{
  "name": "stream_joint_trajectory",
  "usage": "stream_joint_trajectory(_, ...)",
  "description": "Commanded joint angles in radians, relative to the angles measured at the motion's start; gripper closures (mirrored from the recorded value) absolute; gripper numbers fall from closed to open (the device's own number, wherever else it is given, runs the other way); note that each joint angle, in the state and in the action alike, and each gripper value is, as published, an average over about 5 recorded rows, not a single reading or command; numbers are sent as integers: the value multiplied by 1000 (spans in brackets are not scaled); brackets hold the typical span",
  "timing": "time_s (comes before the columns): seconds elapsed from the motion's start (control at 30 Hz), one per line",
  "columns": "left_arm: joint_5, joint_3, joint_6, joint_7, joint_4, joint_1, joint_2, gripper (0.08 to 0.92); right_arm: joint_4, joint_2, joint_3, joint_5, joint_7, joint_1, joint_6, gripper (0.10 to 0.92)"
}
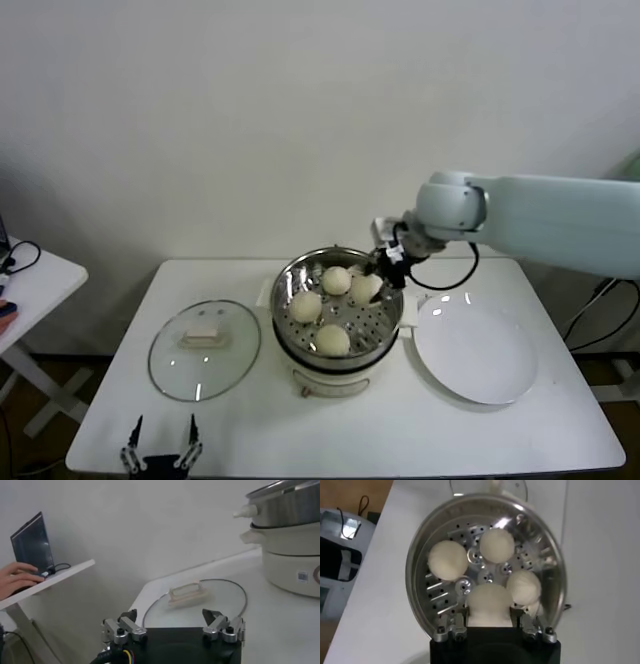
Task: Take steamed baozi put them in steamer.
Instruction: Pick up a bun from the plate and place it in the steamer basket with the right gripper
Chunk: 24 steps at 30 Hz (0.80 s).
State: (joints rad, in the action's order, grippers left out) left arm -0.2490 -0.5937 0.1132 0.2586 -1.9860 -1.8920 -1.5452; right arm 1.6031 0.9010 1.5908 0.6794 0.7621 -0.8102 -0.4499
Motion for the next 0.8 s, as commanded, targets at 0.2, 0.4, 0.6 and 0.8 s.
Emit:
stream_joint_trajectory(0.2,3,-5,1,0,5,3,-7,177,-104,48,-81,-117,-55,256,-36,457)
stream_joint_trajectory(0.4,2,-5,1,0,-1,-1,-7,177,-100,44,-72,-108,-48,221,-29,446)
stream_joint_trajectory(0.6,1,-5,-2,-1,-9,-4,-4,177,-68,17,-26,-21,-26,73,-8,316)
stream_joint_trajectory(0.8,-2,-3,-5,-1,-25,-14,1,177,1,-83,27,166,18,-161,25,209)
